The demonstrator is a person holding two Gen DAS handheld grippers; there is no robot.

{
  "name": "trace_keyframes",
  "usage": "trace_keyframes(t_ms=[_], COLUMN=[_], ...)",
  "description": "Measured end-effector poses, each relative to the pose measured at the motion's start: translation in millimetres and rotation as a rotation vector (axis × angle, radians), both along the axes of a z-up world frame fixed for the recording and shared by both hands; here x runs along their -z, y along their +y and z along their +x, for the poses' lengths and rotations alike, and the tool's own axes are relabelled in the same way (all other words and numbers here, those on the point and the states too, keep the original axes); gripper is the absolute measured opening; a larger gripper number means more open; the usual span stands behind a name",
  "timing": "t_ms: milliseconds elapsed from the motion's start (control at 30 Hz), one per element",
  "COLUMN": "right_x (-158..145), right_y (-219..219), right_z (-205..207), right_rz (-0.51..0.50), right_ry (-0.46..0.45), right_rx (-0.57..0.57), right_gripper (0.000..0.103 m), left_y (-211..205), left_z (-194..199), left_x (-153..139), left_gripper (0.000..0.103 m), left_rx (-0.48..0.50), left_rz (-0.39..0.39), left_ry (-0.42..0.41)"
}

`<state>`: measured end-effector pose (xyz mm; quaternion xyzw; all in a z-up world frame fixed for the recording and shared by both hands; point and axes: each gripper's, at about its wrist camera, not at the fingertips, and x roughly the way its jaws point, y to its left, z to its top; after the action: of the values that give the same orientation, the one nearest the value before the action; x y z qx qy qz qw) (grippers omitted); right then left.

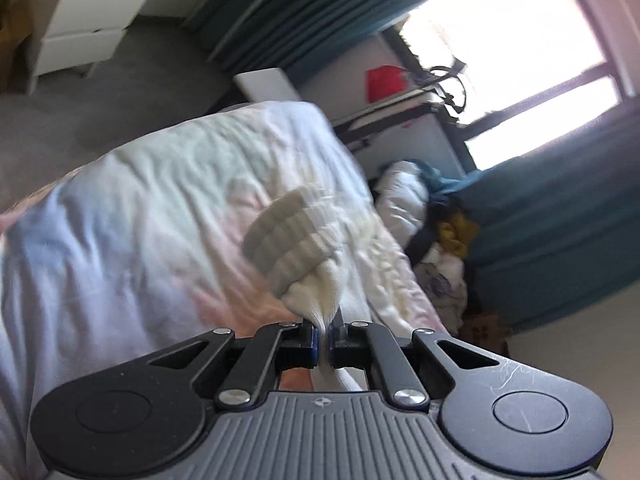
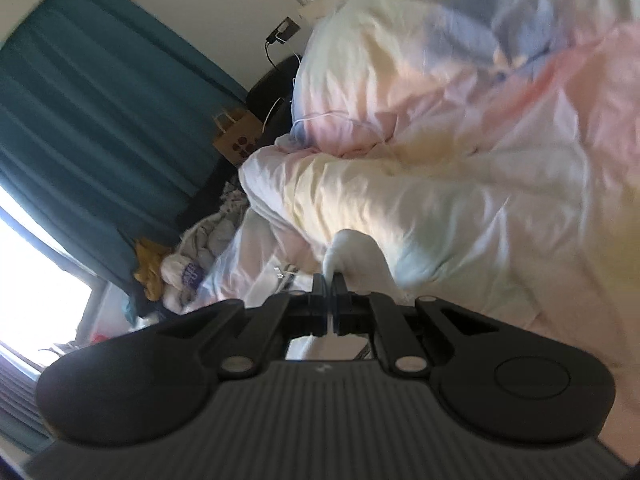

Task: Fold clothes
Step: 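Grasp the ribbed cuff with the left gripper while the right gripper pinches the garment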

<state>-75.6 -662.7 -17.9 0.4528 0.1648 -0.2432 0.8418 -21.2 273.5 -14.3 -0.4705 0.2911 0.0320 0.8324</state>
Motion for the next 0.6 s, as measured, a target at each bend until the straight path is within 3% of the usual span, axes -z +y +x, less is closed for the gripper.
trace_keyframes(t_ms=[267,367,600], right_x=[-19,-23,-29], right_y=[4,-1,-6], right_z=[21,38,96], right_rz=[-0.049,-0.044,-0.044], right_ry=[0.026,0.028,0.068], right_rx=[-0.056,-0.062,-0.086], right_gripper=[0.005,0.005,0.005], left_y=[2,8,1], left_z=[49,70,145], left_x=[-13,-15,-31], left_gripper=[0.005,0.005,0.005], left_rx=[-0.008,-0.017,-0.027], left_rz=[-0.001,-0.037,0.019], left_ry=[0.035,0.052,0.1])
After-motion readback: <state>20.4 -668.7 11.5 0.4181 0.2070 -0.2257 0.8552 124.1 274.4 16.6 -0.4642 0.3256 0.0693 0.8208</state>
